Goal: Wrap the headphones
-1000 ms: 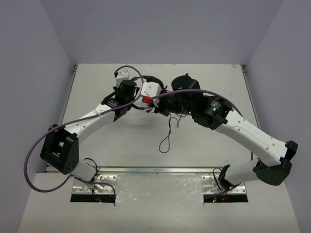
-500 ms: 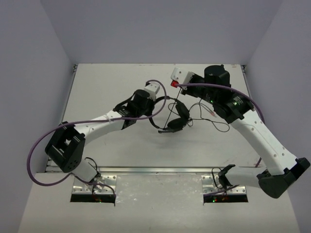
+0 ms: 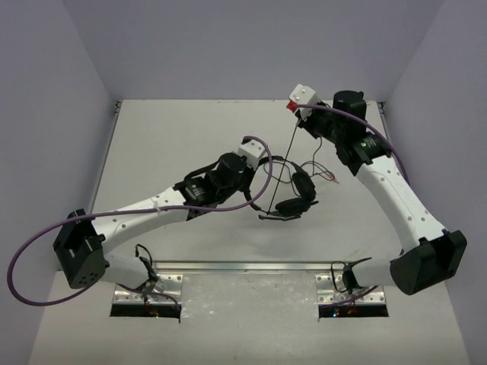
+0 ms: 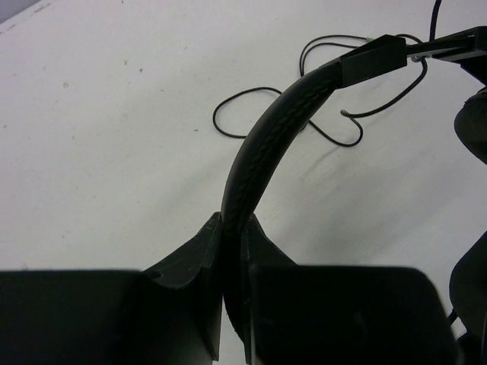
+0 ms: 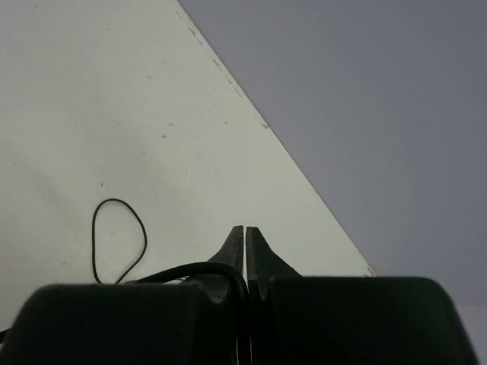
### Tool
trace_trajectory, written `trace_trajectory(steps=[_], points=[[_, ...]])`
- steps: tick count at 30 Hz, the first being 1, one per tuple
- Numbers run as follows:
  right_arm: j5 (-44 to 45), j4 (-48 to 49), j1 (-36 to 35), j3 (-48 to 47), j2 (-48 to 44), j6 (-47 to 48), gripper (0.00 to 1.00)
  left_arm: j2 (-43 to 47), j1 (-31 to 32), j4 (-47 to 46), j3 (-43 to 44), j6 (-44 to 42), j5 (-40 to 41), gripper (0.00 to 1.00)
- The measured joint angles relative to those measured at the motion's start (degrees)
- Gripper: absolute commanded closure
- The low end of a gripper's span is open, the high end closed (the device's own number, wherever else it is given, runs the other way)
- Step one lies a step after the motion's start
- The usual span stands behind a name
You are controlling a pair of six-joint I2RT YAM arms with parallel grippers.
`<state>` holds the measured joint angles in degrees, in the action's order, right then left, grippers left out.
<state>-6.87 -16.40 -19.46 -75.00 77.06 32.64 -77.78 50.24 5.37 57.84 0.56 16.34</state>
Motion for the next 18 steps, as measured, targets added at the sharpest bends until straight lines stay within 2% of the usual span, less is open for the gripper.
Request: trace_trajectory(steps=[7, 15, 18], points=[[-10.7, 2.8, 6.2, 0.0, 1.1, -8.2, 0.99, 0.7, 4.3, 6.5, 6.1, 3.0, 5.7, 1.0], [-19.0, 5.5, 6.6, 0.0, 3.9, -14.2, 0.98, 6.4, 5.7, 12.6, 8.2, 4.2, 7.3, 1.0], [-22.6, 8.1, 6.7, 0.7, 4.0, -16.9, 0.94, 8.7, 6.3, 14.3, 9.0, 4.9, 9.2, 1.0]])
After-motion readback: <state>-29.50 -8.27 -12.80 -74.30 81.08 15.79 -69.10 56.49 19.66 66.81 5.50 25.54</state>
